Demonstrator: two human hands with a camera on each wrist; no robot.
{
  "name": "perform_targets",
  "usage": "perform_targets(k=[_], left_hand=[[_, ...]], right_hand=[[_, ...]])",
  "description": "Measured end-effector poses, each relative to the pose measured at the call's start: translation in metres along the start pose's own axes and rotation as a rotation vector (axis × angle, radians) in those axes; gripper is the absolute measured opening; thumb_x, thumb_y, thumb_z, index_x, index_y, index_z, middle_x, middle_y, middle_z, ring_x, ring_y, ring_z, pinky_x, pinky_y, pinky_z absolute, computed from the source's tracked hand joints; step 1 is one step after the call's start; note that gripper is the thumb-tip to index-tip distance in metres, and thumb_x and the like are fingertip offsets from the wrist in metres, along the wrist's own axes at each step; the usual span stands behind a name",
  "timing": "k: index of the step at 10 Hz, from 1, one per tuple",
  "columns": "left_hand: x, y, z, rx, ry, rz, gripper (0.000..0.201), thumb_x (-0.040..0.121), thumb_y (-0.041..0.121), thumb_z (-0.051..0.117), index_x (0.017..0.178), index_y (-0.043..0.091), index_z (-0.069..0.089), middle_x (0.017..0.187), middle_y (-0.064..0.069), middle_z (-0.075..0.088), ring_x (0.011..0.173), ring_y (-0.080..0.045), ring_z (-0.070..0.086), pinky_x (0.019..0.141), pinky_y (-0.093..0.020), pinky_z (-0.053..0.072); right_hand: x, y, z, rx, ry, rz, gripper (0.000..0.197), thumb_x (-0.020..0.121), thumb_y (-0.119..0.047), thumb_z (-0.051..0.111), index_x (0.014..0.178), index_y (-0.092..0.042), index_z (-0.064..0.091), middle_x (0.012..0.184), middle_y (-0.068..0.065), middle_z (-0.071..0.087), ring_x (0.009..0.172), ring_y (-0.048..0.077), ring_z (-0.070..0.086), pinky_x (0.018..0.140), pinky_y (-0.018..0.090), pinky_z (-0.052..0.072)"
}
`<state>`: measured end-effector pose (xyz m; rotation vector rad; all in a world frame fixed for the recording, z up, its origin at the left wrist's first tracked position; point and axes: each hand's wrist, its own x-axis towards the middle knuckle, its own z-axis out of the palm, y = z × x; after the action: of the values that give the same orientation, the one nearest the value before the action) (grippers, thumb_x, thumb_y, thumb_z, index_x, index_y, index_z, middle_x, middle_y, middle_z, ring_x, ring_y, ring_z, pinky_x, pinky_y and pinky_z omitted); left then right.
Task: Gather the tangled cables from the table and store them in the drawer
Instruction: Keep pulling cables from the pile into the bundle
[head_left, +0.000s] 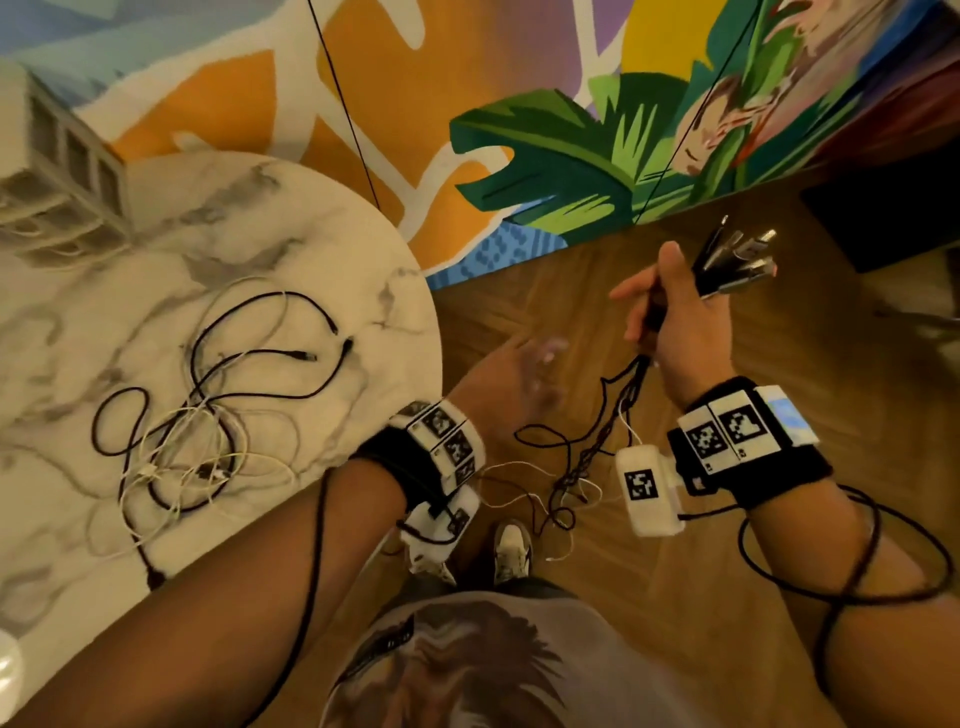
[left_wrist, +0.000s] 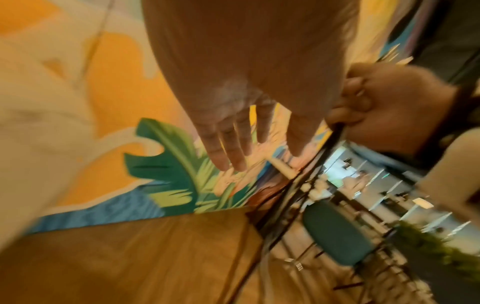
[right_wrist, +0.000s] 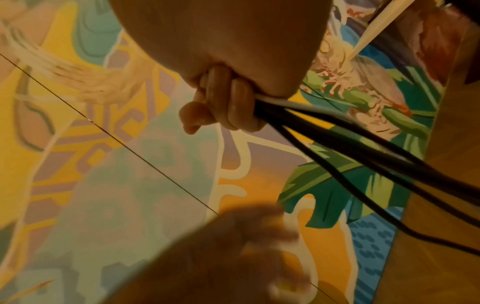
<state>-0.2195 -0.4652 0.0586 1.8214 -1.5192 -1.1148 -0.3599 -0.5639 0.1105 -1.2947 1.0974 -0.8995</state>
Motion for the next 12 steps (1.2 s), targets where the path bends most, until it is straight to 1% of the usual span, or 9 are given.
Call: perform_targets(k=[1,2,3,4,5,6,8,10,12], left_hand=[[0.024,0.051,-0.001,-0.21,-0.081,0.129,0.049,0.081,0.027,0.07,0.124,0.024,0.048,0.124,0.003,0.051,0.115,-0.015,0.05,0.1,-0.038,0.043],[0.04,0.073,-0.006,-0.338,-0.113,0.194,0.046,0.081,0.026,0.063,0.124,0.011,0.051,0.119,-0.008,0.058,0.112,-0.024,0.055,0.098,-0.049,0.045],[0.044,0.088,-0.009,-0.319,-0.069,0.122,0.025,0.091,0.015,0.049,0.102,-0.005,0.058,0.094,-0.024,0.061,0.085,-0.028,0.059,0.085,-0.044,0.049],[0.042,0.086,-0.004,-0.416,-0.146,0.066,0.014,0.094,0.001,0.041,0.096,-0.001,0.055,0.087,-0.016,0.055,0.083,-0.013,0.062,0.077,-0.024,0.048],[0.036,0.105,-0.037,-0.436,0.247,0.337,0.028,0.09,0.006,0.047,0.062,0.008,0.046,0.051,-0.002,0.043,0.038,-0.012,0.043,0.041,-0.02,0.038],[0.043,0.11,-0.069,-0.084,0.202,0.255,0.048,0.09,0.007,0.047,0.047,0.02,0.03,0.036,0.011,0.027,0.032,-0.008,0.02,0.037,-0.021,0.018],[0.026,0.149,-0.129,0.521,0.187,0.366,0.033,0.081,0.026,0.045,0.049,0.025,0.037,0.043,0.008,0.032,0.037,-0.012,0.027,0.041,-0.021,0.021],[0.008,0.166,-0.156,0.857,0.278,0.573,0.038,0.082,0.033,0.034,0.064,0.011,0.06,0.045,0.013,0.024,0.039,-0.003,0.023,0.046,-0.021,0.018],[0.007,0.153,-0.154,1.018,0.272,0.598,0.044,0.083,0.042,0.035,0.076,0.011,0.066,0.049,0.005,0.034,0.041,-0.016,0.03,0.049,-0.02,0.015]], right_hand=[[-0.001,-0.019,0.009,0.114,-0.083,-0.032,0.049,0.099,-0.038,0.04,0.059,-0.019,0.061,0.056,0.0,0.061,0.046,0.014,0.05,0.047,0.026,0.039],[0.004,-0.035,0.01,0.075,-0.052,-0.076,0.047,0.097,-0.04,0.043,0.059,-0.021,0.063,0.07,0.0,0.069,0.069,0.017,0.063,0.075,0.037,0.052],[0.01,-0.039,0.001,-0.067,-0.095,-0.174,0.046,0.094,-0.049,0.041,0.074,-0.022,0.071,0.087,0.0,0.07,0.079,0.013,0.063,0.078,0.028,0.052],[0.005,-0.03,-0.001,0.058,-0.361,-0.067,0.036,0.091,-0.049,0.039,0.105,-0.024,0.061,0.101,-0.006,0.066,0.082,0.005,0.064,0.065,0.017,0.05],[-0.009,-0.003,0.007,0.131,-0.583,-0.001,0.014,0.091,-0.03,0.052,0.097,-0.018,0.055,0.076,-0.009,0.065,0.068,0.009,0.062,0.062,0.023,0.053],[-0.005,0.031,0.014,-0.195,-0.528,0.02,0.03,0.089,-0.016,0.064,0.062,-0.013,0.049,0.045,-0.012,0.043,0.041,0.002,0.036,0.045,0.015,0.032],[0.023,0.109,-0.018,-0.478,-0.181,0.241,0.046,0.092,-0.024,0.058,0.051,-0.02,0.038,0.044,-0.008,0.03,0.037,0.006,0.026,0.043,0.022,0.024],[0.02,0.183,-0.046,-0.826,-0.152,0.676,0.027,0.095,-0.033,0.052,0.079,-0.013,0.06,0.07,0.012,0.057,0.068,0.03,0.056,0.061,0.036,0.043],[0.026,0.2,-0.042,-0.697,0.093,0.919,0.056,0.095,-0.044,0.05,0.114,0.008,0.06,0.098,0.022,0.063,0.083,0.033,0.055,0.067,0.034,0.039]])
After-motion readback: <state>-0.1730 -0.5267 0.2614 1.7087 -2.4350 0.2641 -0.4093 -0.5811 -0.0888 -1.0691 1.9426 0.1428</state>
